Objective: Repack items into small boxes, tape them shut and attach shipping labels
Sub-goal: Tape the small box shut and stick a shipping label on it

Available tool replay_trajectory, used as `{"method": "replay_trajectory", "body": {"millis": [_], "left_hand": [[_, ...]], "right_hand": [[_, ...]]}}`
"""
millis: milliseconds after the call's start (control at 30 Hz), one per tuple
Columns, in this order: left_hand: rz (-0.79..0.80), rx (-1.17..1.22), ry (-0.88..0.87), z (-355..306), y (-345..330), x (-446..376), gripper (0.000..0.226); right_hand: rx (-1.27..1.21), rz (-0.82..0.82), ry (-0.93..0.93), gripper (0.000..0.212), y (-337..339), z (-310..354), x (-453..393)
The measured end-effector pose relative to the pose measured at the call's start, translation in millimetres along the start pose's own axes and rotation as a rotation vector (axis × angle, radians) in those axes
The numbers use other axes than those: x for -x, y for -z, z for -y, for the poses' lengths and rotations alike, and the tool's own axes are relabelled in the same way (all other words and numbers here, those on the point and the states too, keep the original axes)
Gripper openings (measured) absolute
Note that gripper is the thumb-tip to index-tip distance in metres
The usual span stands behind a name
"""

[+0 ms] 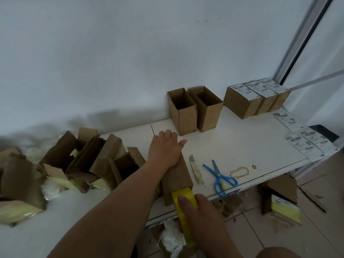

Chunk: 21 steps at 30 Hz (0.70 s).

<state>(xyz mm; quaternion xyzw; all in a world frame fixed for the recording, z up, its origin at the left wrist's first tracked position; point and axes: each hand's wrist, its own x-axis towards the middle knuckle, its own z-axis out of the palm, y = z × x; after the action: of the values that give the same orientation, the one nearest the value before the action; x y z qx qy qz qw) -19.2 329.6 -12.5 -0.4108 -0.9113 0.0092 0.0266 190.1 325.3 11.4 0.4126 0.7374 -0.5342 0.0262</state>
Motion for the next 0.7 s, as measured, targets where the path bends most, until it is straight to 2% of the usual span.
{"method": "replay_trajectory", "body": {"millis": [67, 167, 333, 433, 500, 600, 700], "left_hand": [[-0.096, -0.03, -0.002, -3.1, -1.6, 2.9, 0.046], [-0.109, -0.047, -0.054, -6.0, -1.9, 8.0, 0.038], [-0.103, 0.011, -0.025, -9.6, 2.3, 19.6, 0.043], [-0.022, 0.017, -0.048, -12.0, 2.3, 35.9, 0.061], [0.065, 0.014, -0.045, -11.6, 6.8, 50.9, 0.071], [0.243, 0.057, -0.074, -9.5, 15.0, 73.8, 0.097], [0.324, 0.103, -0.061, -4.2, 13.3, 79.2, 0.1]], "right_hand": [[0.008, -0.002, 0.022, 0.032, -0.3, -1.5, 0.2], [-0.031, 0.014, 0.034, 0.032, -1.8, -3.7, 1.0], [-0.104, 0.036, 0.039, 0.039, -8.1, -15.2, -3.4], [-0.174, 0.017, 0.052, 0.056, -7.5, -17.0, -4.5], [-0.24, 0.036, 0.046, 0.058, -8.8, -19.3, -3.0], [-0.297, 0.1, 0.049, 0.044, -10.7, -19.9, 5.6], [-0.235, 0.109, 0.113, 0.025, -12.1, -24.2, 9.5]]}}
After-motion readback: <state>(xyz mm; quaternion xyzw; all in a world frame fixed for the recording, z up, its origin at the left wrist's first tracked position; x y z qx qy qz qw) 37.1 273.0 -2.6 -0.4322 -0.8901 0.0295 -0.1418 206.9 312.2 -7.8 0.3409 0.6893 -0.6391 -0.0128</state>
